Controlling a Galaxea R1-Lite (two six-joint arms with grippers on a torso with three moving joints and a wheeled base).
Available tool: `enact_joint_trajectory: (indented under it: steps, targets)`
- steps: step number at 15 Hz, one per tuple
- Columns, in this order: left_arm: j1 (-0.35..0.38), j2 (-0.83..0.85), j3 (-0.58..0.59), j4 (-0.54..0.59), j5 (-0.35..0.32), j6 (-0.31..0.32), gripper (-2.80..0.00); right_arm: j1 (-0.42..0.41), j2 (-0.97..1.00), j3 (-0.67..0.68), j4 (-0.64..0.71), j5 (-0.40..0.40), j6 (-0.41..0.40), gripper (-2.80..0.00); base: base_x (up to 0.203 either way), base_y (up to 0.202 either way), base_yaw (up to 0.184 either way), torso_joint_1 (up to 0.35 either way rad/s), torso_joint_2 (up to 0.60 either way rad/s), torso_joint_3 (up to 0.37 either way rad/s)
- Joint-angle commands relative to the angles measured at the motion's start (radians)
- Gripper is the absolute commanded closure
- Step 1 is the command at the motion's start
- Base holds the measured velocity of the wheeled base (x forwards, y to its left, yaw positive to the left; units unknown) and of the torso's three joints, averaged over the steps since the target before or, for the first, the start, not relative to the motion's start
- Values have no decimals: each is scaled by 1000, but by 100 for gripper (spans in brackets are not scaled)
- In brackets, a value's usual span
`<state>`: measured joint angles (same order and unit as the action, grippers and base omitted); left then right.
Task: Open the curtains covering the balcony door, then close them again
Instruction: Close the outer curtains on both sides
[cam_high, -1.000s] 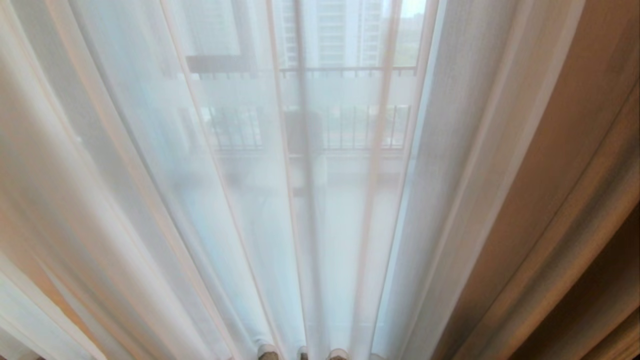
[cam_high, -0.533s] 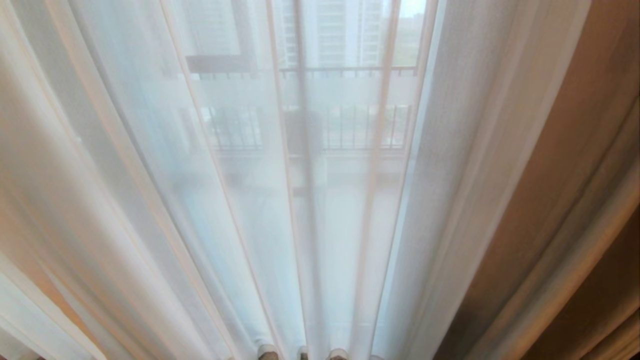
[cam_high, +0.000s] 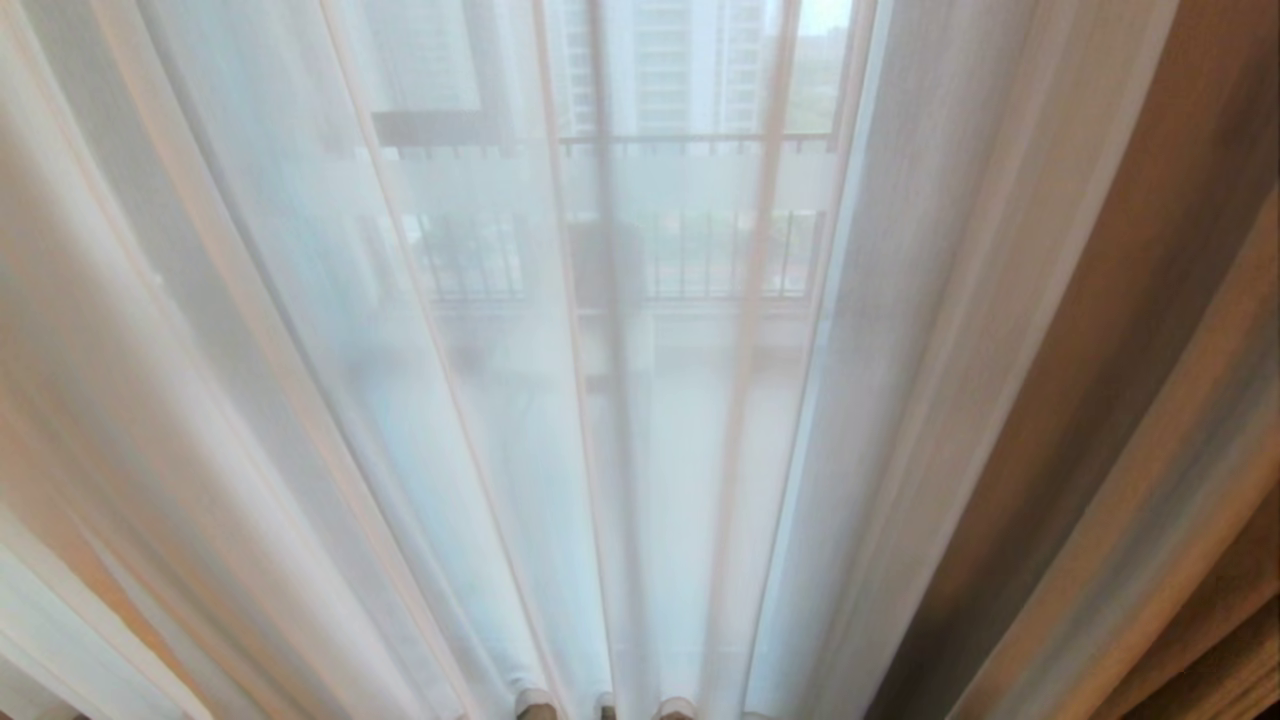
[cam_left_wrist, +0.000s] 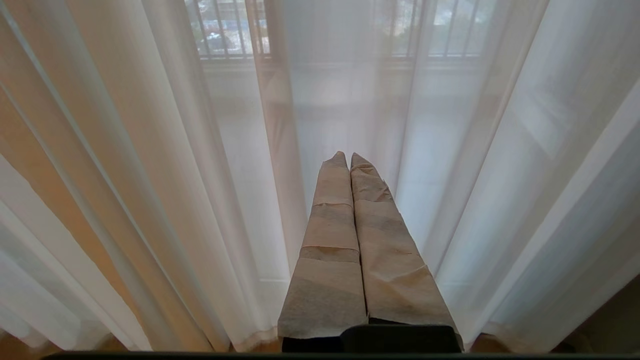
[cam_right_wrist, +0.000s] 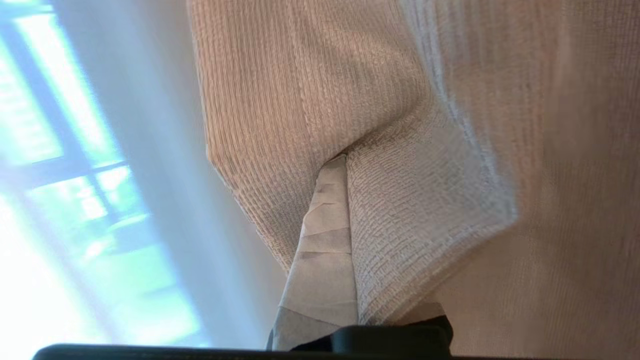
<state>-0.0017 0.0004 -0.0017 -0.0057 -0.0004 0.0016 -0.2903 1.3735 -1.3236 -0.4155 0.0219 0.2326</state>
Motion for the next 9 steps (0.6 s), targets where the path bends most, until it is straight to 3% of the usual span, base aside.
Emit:
enact_joint_trajectory:
  steps: [1, 5, 9]
  targets:
    - [0, 0, 0, 0, 0, 0, 0, 73, -78, 51, -4, 2, 1, 0, 0, 0, 0, 0, 0, 0]
    - [0, 0, 0, 0, 0, 0, 0, 189, -120, 114, -18, -8, -9, 0, 0, 0, 0, 0, 0, 0]
    - [0, 0, 0, 0, 0, 0, 0, 218, -114, 133, -19, -8, -13, 0, 0, 0, 0, 0, 0, 0]
